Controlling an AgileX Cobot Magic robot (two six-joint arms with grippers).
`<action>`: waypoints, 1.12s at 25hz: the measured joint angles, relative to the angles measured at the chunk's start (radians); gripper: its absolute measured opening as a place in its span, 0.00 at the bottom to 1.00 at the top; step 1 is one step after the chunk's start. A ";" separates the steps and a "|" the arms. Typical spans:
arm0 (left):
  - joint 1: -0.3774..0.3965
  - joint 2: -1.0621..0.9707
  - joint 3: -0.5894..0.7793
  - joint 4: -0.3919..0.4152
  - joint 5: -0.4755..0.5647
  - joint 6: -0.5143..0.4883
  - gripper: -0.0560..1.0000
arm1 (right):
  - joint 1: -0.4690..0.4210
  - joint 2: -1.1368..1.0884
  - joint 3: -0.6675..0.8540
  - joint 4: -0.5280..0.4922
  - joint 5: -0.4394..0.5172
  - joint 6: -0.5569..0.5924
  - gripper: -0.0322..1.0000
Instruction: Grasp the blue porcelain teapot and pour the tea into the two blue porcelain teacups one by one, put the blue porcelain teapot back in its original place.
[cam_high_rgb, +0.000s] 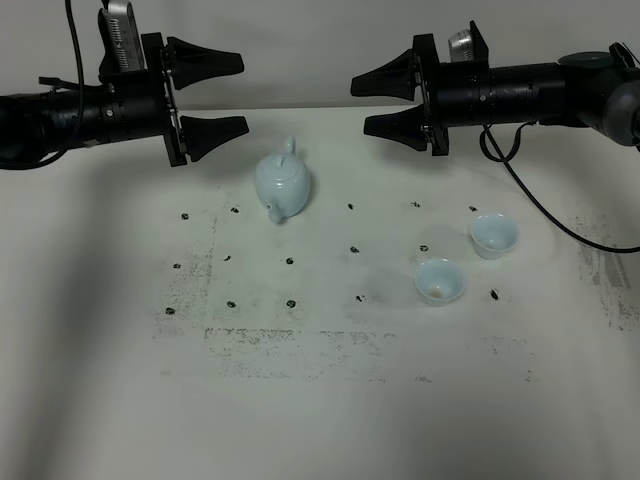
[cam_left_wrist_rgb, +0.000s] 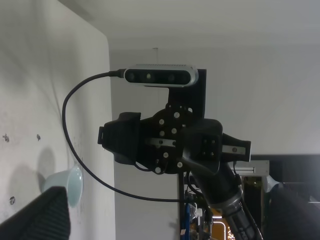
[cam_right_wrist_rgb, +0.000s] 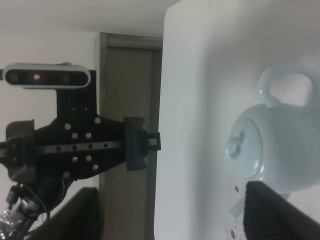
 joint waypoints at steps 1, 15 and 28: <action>0.000 0.000 0.000 0.001 0.000 0.000 0.77 | 0.000 0.000 0.000 0.000 0.000 0.000 0.59; 0.000 0.000 0.000 0.001 0.000 0.016 0.77 | 0.000 0.000 0.000 -0.034 0.000 -0.005 0.59; 0.038 -0.138 0.000 0.109 0.003 0.016 0.77 | -0.031 -0.011 0.000 -0.071 0.004 -0.061 0.59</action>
